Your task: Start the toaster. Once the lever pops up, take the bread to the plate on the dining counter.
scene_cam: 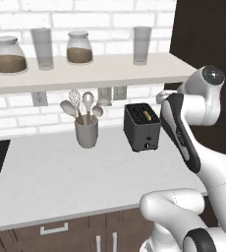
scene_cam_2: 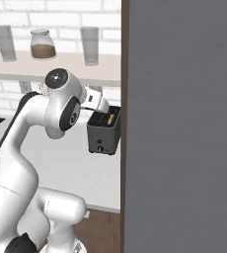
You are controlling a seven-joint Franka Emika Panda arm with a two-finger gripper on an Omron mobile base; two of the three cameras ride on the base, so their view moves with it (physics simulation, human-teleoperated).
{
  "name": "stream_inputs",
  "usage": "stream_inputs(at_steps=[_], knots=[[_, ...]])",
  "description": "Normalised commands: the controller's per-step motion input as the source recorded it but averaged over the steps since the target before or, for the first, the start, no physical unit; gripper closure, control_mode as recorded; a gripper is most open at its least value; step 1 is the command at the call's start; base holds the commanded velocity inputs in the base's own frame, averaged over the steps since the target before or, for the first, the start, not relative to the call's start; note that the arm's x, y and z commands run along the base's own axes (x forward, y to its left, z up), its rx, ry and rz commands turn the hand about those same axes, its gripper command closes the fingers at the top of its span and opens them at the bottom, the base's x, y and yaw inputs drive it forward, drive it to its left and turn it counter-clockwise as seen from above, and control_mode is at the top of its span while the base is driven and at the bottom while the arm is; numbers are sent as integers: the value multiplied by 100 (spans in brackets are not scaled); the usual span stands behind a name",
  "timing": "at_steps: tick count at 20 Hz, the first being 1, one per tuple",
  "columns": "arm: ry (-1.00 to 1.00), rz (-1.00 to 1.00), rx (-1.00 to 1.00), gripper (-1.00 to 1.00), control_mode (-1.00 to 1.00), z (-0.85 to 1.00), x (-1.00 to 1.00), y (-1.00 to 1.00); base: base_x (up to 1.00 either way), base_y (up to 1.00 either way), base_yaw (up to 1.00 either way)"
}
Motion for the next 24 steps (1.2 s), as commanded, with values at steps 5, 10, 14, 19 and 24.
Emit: stream_inputs(at_steps=[5, 10, 14, 19, 24], knots=[[-7, 1, 0, -100, -100, 8, 0, 0, 0, 0, 0], [0, 0, 0, -100, -100, 0, 0, 0, 0, 0, 0], [0, 0, 0, -100, -100, 0, 0, 0, 0, 0, 0], [0, 0, 0, -100, -100, 0, 0, 0, 0, 0, 0], [0, 0, 0, -100, -100, 0, 0, 0, 0, 0, 0]])
